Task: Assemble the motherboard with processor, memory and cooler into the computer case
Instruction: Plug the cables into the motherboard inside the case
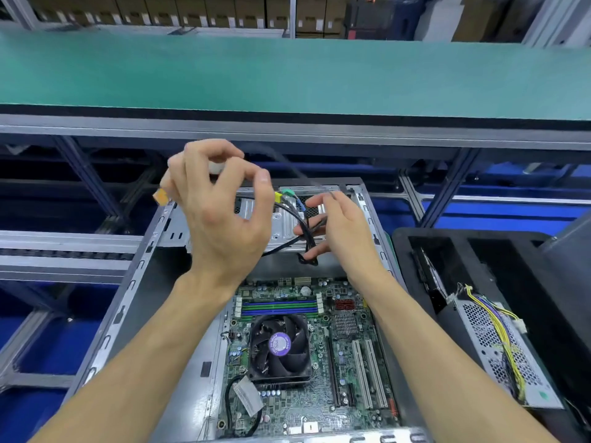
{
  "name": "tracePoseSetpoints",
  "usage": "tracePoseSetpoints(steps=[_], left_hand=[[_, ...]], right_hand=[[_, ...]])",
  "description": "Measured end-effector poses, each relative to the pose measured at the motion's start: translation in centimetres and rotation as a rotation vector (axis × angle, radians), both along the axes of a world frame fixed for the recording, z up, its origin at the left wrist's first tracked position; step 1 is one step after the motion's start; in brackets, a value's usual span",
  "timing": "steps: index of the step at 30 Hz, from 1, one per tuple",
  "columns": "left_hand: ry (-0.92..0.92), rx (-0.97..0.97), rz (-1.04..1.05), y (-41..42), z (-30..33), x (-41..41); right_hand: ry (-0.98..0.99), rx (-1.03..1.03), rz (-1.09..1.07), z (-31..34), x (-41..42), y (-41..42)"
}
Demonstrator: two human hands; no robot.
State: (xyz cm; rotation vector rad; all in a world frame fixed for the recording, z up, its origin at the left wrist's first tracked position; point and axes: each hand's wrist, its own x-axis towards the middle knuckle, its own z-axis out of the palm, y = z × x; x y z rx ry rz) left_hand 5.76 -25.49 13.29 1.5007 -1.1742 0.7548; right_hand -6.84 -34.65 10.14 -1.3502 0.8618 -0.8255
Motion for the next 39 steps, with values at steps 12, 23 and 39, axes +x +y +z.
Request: tracePoseSetpoints(steps=[12,23,39], left_hand=[[0.165,0.745,-0.074,-0.8,-3.0,0.1],[1.156,0.548,-0.693,-1.9,-2.5,-0.1],[0.812,0.812,-0.830,-1.4,-2.2,-0.7]], right_hand=[[-0.034,0.023,-0.051,0.1,0.0,0.2],[0.067,-0.164,-0.070,-0.3,0.1,0.1],[-0.009,-0.118,-0.290,0.3,-1.0,-0.7]])
